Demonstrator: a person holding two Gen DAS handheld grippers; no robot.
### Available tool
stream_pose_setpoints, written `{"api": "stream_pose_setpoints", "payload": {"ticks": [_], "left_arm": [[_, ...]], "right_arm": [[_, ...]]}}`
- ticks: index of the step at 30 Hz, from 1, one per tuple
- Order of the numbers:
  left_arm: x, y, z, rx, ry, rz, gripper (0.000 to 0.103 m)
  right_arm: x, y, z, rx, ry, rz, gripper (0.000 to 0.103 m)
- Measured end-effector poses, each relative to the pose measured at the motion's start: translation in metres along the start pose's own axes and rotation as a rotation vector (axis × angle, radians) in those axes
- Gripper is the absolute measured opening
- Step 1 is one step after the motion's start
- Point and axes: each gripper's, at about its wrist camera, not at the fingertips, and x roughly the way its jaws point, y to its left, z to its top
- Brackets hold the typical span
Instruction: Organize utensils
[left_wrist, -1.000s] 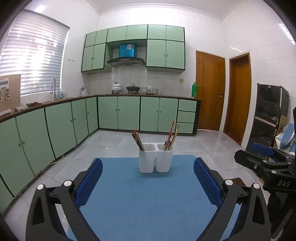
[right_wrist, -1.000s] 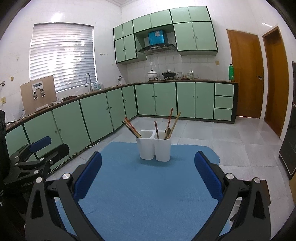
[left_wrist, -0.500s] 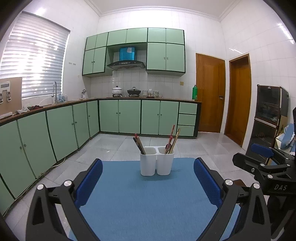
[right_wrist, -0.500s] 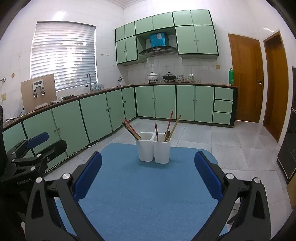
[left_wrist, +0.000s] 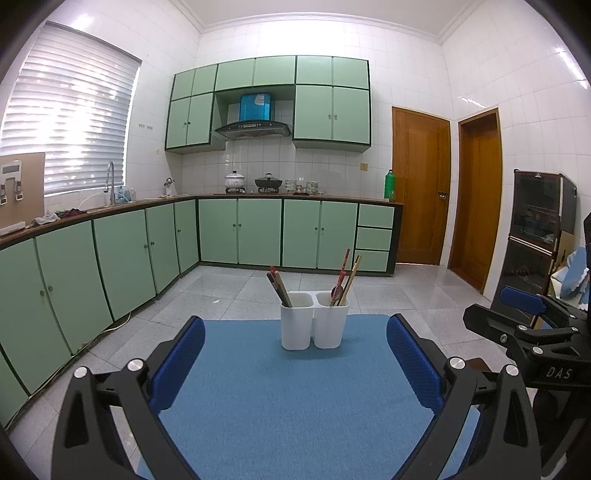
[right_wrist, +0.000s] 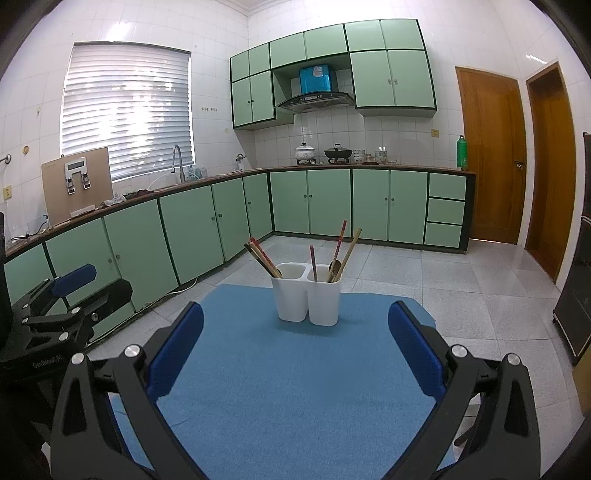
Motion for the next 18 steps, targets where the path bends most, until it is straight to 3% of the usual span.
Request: {"api": "stream_pose_setpoints", "payload": {"ticks": [18], "left_arm": [[-0.0009, 0.0023, 0.0006, -0.004, 0.002, 0.001, 0.097]], "right_arm": [[0.0004, 0.0012, 0.0010, 0.002, 0.000, 0.003, 0.097]]}}
